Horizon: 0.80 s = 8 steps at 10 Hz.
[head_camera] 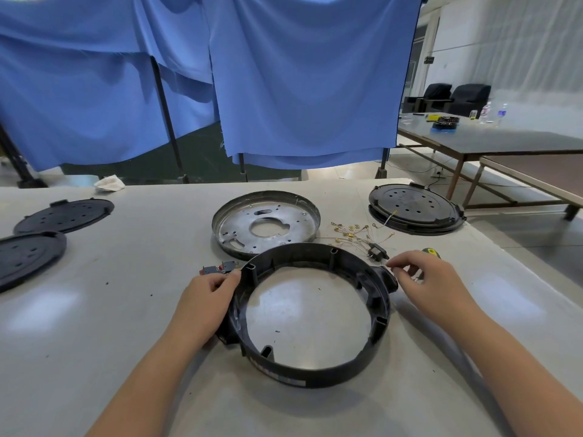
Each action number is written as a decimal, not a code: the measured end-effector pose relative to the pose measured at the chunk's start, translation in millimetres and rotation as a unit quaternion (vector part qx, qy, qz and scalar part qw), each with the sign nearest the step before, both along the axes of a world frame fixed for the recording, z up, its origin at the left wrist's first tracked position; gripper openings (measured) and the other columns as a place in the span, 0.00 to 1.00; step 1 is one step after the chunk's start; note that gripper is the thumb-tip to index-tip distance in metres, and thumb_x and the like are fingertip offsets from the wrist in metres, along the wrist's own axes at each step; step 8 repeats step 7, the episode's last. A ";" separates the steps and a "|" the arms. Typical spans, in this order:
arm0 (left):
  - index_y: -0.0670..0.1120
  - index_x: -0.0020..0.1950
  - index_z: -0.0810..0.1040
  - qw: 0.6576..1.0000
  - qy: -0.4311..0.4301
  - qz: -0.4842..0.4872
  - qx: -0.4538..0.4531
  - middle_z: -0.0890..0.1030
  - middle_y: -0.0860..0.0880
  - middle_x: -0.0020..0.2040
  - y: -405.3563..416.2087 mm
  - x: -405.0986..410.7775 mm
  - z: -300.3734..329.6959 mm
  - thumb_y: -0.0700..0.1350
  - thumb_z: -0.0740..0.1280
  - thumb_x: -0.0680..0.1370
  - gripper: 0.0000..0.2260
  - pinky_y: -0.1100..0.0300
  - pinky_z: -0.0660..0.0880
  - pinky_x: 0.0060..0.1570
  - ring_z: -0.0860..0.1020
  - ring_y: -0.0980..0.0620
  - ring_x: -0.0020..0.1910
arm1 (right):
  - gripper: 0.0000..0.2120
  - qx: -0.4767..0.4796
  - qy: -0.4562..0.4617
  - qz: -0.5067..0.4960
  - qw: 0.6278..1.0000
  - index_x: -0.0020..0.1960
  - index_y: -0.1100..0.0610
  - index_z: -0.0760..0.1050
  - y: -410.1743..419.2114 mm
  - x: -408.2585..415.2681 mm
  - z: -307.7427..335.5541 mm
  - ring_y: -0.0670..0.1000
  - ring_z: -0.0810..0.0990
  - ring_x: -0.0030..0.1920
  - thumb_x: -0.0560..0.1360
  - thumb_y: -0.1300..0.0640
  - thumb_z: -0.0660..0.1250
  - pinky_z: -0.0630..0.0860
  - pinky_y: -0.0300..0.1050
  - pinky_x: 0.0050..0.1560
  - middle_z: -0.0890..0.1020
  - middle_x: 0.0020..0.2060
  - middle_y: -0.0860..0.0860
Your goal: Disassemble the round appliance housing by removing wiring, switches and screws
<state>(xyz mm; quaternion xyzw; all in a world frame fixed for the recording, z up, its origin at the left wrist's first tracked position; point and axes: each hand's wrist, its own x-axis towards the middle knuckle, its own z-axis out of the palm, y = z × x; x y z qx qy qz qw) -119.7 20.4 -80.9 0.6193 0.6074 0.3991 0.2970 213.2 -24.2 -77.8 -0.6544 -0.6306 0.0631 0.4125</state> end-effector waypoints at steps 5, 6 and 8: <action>0.50 0.37 0.82 0.997 -0.053 0.047 0.036 0.83 0.53 0.36 4.5 -2.2 -6.3 0.46 0.67 0.77 0.09 0.61 0.72 0.37 0.81 0.54 0.40 | 0.13 -0.018 0.037 0.000 0.999 0.43 0.46 0.79 -8.2 -4.9 2.1 0.40 0.76 0.45 0.74 0.64 0.67 0.68 0.33 0.41 0.81 0.40 0.42; 0.47 0.39 0.84 0.990 -0.139 0.032 -0.020 0.85 0.51 0.38 10.8 -6.7 -2.4 0.39 0.72 0.73 0.05 0.64 0.72 0.38 0.82 0.52 0.41 | 0.14 -0.018 0.033 -0.004 0.999 0.41 0.45 0.79 -6.0 -2.3 4.7 0.43 0.77 0.46 0.73 0.65 0.67 0.70 0.37 0.46 0.80 0.41 0.41; 0.47 0.38 0.84 0.992 -0.114 0.056 0.008 0.85 0.50 0.34 9.3 -8.2 -1.4 0.36 0.74 0.71 0.06 0.63 0.72 0.38 0.79 0.50 0.35 | 0.13 -0.020 0.044 -0.001 0.999 0.41 0.47 0.80 -4.3 -2.0 4.5 0.44 0.77 0.45 0.72 0.66 0.69 0.71 0.37 0.46 0.80 0.40 0.43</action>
